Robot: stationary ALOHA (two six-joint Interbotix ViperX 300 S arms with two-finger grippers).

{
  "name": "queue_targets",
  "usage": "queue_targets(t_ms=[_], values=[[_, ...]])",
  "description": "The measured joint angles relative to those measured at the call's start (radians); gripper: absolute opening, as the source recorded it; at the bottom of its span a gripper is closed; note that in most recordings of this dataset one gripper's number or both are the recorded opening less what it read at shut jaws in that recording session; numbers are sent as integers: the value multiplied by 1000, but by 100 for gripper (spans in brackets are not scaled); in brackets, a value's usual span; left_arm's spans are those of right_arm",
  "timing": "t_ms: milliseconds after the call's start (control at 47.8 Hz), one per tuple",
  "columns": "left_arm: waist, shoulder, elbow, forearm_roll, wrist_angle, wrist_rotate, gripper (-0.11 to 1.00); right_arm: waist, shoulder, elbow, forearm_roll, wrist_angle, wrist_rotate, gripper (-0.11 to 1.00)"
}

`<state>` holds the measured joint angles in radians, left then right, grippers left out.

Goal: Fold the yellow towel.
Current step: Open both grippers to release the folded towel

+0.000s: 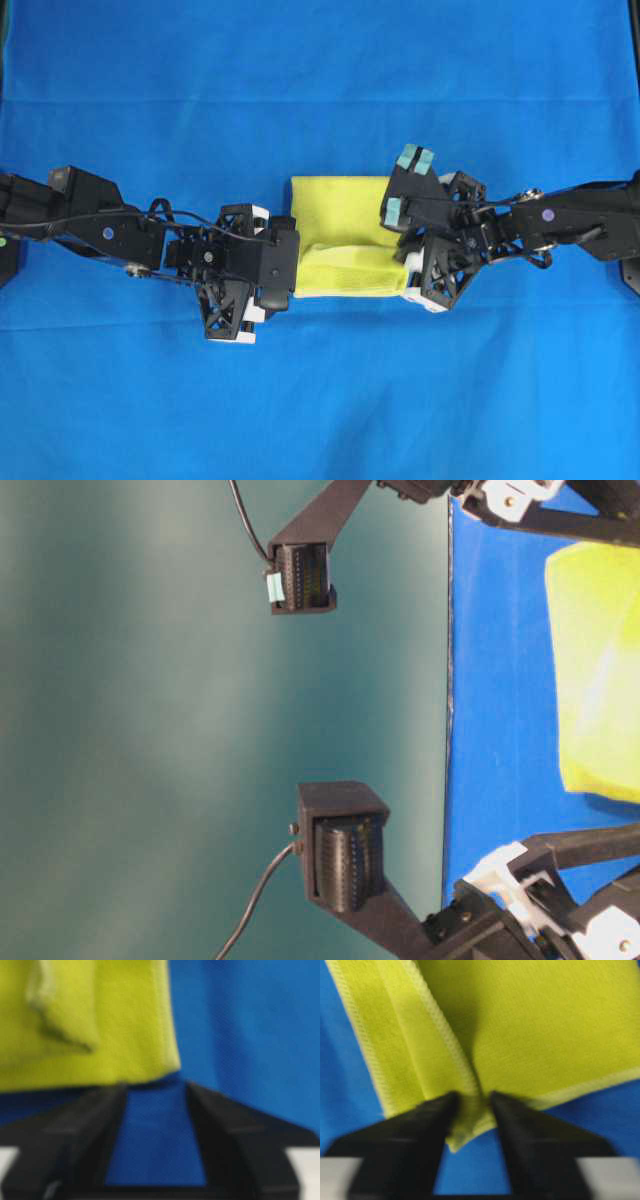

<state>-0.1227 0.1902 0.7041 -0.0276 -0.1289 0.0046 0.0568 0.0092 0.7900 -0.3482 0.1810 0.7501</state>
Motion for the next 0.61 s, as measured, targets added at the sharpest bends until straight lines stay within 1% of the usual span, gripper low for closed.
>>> queue_targets(t_ms=[21,42,167,272,397,481,544,606], values=[[0,-2,0,-2,0,0,56,5,0,-2,0,0,0,61],[0,-2,0,0,2,-2,56,8,0,-3,0,2,0,63],[0,-11,0,0,9,5,55,18,-5,-6,0,9,-2,55],[0,-44,3,0,28,9,55,21,-32,-11,-2,29,-3,56],[2,-126,14,0,78,12,55,43,-115,-23,-3,80,-11,56],[2,-196,26,0,112,14,55,57,-184,-31,-14,127,-11,56],[0,-259,38,0,126,15,55,63,-238,-34,-28,160,-12,56],[2,-324,58,0,132,20,55,64,-301,-34,-52,193,-11,56]])
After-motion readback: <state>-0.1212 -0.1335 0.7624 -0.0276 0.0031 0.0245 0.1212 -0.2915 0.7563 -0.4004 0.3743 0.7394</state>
